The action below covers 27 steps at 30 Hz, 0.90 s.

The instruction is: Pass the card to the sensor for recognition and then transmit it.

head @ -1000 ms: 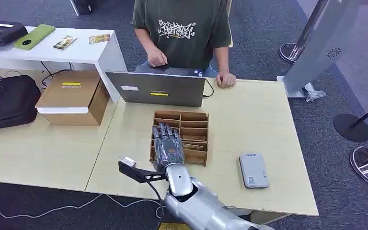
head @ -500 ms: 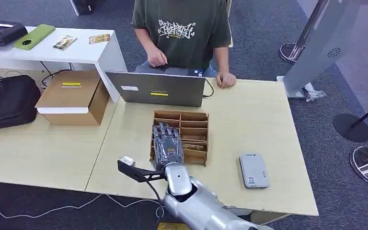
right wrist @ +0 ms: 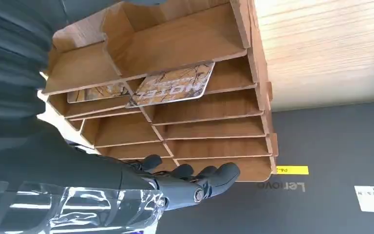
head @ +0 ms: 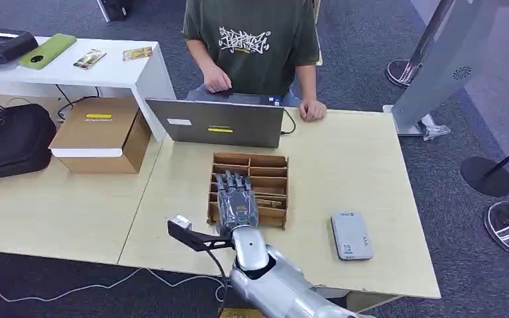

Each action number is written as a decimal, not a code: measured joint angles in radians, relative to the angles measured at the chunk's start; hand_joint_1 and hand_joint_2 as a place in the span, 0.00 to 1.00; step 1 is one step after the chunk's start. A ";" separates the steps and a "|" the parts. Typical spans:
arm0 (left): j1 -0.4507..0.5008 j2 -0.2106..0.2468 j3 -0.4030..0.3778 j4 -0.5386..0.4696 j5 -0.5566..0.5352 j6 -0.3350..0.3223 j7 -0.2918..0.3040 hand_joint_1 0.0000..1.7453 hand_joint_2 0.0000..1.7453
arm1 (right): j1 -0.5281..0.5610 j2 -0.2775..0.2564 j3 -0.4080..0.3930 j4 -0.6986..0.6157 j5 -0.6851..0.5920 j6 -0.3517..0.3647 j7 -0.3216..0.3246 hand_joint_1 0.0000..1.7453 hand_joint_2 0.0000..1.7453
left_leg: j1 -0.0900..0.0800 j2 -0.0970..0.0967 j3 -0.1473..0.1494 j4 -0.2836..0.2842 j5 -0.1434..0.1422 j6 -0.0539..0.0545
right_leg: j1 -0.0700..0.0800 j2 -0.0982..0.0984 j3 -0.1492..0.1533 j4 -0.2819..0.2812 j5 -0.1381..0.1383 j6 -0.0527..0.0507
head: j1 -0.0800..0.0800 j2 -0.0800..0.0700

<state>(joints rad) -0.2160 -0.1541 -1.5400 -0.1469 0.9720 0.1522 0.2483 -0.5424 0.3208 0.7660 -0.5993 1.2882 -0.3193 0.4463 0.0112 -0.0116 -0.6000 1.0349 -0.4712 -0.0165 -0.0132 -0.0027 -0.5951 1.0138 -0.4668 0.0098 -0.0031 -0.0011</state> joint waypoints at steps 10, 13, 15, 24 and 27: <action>0.003 0.002 0.000 0.000 0.025 0.003 -0.015 0.00 0.00 | 0.012 0.000 -0.018 -0.003 0.034 0.030 0.001 0.00 1.00 | 0.000 0.000 0.000 0.000 0.000 0.000 | 0.000 0.000 0.000 0.000 0.000 0.000 | 0.000 0.000; 0.004 0.005 0.000 0.000 0.031 0.004 -0.016 0.00 0.00 | 0.013 0.000 -0.018 -0.003 0.032 0.034 0.000 0.00 1.00 | 0.000 0.000 0.000 0.000 0.000 0.000 | 0.000 0.000 0.000 0.000 0.000 0.000 | 0.000 0.000; 0.004 0.005 0.000 0.000 0.035 0.005 -0.017 0.00 0.00 | 0.014 0.000 -0.018 -0.005 0.029 0.034 0.000 0.00 1.00 | 0.000 0.000 0.000 0.000 0.000 0.000 | 0.000 0.000 0.000 0.000 0.000 0.000 | 0.000 0.000; 0.005 0.006 0.000 0.000 0.043 0.013 -0.021 0.00 0.00 | 0.015 0.000 -0.018 -0.009 0.019 0.031 0.000 1.00 1.00 | 0.000 0.000 0.000 0.000 0.000 0.000 | 0.000 0.000 0.000 0.000 0.000 0.000 | 0.000 0.000; 0.006 0.006 0.000 0.000 0.044 0.015 -0.027 0.00 0.00 | 0.015 0.000 -0.018 -0.009 0.018 0.031 0.000 1.00 1.00 | 0.000 0.000 0.000 0.000 0.000 0.000 | 0.000 0.000 0.000 0.000 0.000 0.000 | 0.000 0.000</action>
<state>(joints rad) -0.2102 -0.1476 -1.5400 -0.1469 1.0159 0.1675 0.2212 -0.5271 0.3208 0.7481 -0.6081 1.3066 -0.2888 0.4467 0.0112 -0.0116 -0.6000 1.0349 -0.4712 -0.0165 -0.0132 -0.0027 -0.5951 1.0138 -0.4668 0.0098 -0.0031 -0.0011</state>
